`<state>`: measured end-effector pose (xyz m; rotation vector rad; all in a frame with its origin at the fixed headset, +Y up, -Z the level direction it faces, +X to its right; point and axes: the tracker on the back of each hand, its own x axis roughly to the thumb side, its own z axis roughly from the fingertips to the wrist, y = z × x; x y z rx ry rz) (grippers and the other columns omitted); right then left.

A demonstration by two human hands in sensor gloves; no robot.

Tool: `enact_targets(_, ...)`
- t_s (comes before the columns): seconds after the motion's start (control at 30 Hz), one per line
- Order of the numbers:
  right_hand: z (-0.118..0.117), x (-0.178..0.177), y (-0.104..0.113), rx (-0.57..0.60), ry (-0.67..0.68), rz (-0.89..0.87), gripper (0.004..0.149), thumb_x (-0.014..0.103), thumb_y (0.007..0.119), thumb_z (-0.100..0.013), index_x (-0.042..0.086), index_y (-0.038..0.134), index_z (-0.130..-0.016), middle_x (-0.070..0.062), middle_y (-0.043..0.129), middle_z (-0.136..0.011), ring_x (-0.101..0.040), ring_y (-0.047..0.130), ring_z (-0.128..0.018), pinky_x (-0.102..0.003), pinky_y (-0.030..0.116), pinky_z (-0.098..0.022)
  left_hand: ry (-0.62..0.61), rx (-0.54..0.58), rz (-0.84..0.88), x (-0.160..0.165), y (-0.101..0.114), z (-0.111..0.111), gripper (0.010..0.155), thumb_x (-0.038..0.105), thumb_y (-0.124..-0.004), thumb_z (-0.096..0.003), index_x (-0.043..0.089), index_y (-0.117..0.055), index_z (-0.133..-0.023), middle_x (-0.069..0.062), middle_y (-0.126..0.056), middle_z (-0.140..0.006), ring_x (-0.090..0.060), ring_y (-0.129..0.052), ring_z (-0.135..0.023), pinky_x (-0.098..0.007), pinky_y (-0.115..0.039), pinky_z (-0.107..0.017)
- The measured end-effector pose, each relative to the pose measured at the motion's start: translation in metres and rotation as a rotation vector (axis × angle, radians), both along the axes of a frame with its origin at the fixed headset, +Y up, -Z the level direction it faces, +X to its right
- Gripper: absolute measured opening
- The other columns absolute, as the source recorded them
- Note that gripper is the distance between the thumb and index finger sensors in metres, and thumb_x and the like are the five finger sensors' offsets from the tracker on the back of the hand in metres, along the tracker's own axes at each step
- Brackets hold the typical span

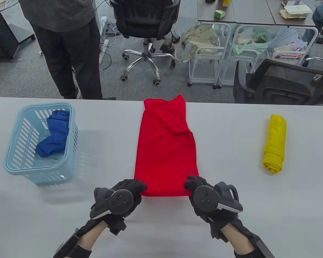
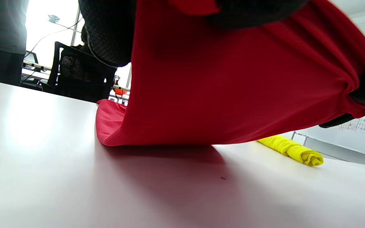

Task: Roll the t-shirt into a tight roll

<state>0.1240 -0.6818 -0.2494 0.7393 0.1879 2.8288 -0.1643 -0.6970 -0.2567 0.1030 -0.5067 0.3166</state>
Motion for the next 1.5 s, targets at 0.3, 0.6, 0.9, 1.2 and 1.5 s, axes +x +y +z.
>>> enact_targets(0.3, -0.009, 0.007, -0.013, -0.167, -0.06, -0.14, 0.044, 0.029, 0.058, -0.062, 0.013, 0.043, -0.101, -0.009, 0.08, -0.087, -0.024, 0.104, -0.065, -0.036, 0.09, -0.045, -0.071, -0.22, 0.08, -0.003, -0.012, -0.01, 0.04, 0.035, -0.063, -0.0438, 0.032, -0.077, -0.081, 0.009, -0.106, -0.052, -0.004, -0.116, -0.043, -0.029, -0.098, -0.046)
enact_targets(0.6, -0.019, 0.019, -0.032, -0.526, -0.024, -0.345, 0.045, 0.033, 0.059, -0.063, 0.011, 0.05, -0.101, -0.007, 0.087, -0.076, -0.011, 0.109, -0.04, -0.027, 0.092, -0.029, -0.202, -0.749, 0.285, -0.013, -0.031, -0.019, 0.042, 0.035, -0.063, -0.0463, 0.027, -0.076, -0.085, 0.005, -0.105, -0.051, -0.007, -0.115, -0.032, -0.032, -0.098, -0.042)
enact_targets(0.9, -0.038, 0.023, -0.017, -0.361, -0.136, -0.175, 0.045, 0.035, 0.067, -0.062, 0.024, 0.058, -0.105, -0.006, 0.079, -0.092, -0.02, 0.099, -0.059, -0.04, 0.083, -0.045, 0.042, -0.343, -0.042, -0.008, 0.005, -0.032, 0.045, 0.046, -0.068, -0.0503, 0.035, -0.073, -0.093, 0.008, -0.102, -0.074, -0.012, -0.11, -0.06, -0.039, -0.087, -0.059)
enact_targets(1.2, -0.085, 0.013, 0.008, -0.231, -0.226, -0.043, 0.045, 0.03, 0.068, -0.061, 0.026, 0.06, -0.105, -0.008, 0.067, -0.102, -0.026, 0.09, -0.074, -0.046, 0.075, -0.056, 0.245, -0.232, -0.256, 0.002, 0.024, -0.09, 0.045, 0.057, -0.068, -0.0477, 0.041, -0.077, -0.089, 0.01, -0.097, -0.08, -0.013, -0.105, -0.068, -0.042, -0.082, -0.065)
enact_targets(1.5, -0.118, 0.007, -0.026, -0.229, -0.315, 0.192, 0.045, 0.044, 0.065, -0.061, 0.023, 0.067, -0.102, -0.007, 0.078, -0.092, -0.02, 0.094, -0.062, -0.043, 0.078, -0.051, 0.254, -0.313, -0.515, 0.008, -0.024, -0.117, 0.047, 0.053, -0.062, -0.0495, 0.04, -0.072, -0.093, 0.009, -0.092, -0.087, -0.016, -0.101, -0.076, -0.045, -0.078, -0.069)
